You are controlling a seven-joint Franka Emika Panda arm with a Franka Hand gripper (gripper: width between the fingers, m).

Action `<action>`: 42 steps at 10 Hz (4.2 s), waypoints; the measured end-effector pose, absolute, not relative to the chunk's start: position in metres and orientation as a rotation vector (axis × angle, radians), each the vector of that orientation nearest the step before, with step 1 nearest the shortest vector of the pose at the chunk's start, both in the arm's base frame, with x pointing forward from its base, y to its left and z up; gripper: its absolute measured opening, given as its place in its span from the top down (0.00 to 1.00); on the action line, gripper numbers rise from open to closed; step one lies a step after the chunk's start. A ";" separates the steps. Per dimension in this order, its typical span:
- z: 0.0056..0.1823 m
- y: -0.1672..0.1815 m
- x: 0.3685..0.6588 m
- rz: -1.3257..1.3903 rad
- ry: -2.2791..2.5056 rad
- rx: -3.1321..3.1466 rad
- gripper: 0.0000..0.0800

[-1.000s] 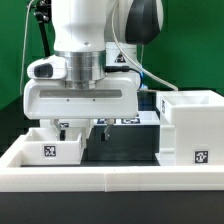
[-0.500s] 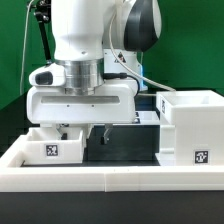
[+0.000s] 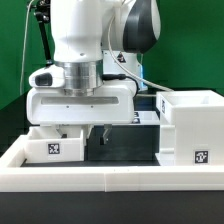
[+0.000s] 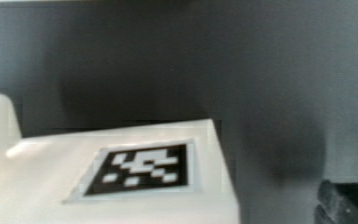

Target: Assemble drawer

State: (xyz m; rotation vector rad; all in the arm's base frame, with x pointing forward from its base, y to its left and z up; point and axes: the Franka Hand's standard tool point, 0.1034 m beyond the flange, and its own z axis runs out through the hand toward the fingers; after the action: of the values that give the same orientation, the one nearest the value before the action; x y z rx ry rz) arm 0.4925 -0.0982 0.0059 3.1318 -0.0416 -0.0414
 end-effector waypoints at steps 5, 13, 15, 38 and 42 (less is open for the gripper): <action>0.004 -0.096 0.490 -0.038 0.013 3.130 0.19; 0.004 -0.097 0.490 -0.020 0.032 3.125 0.95; 0.004 -0.097 0.490 -0.020 0.032 3.125 0.95; 0.020 -0.075 0.507 -0.079 1.591 2.671 0.95; 0.020 -0.074 0.507 -0.103 1.936 2.428 0.95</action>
Offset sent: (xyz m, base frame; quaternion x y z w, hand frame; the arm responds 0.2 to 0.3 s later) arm -0.0066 0.0065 -0.0016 0.0096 0.0062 -0.0165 0.9998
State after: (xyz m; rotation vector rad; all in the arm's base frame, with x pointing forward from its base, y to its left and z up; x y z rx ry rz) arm 0.5073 -0.0744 0.0197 2.4276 1.9358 -0.1026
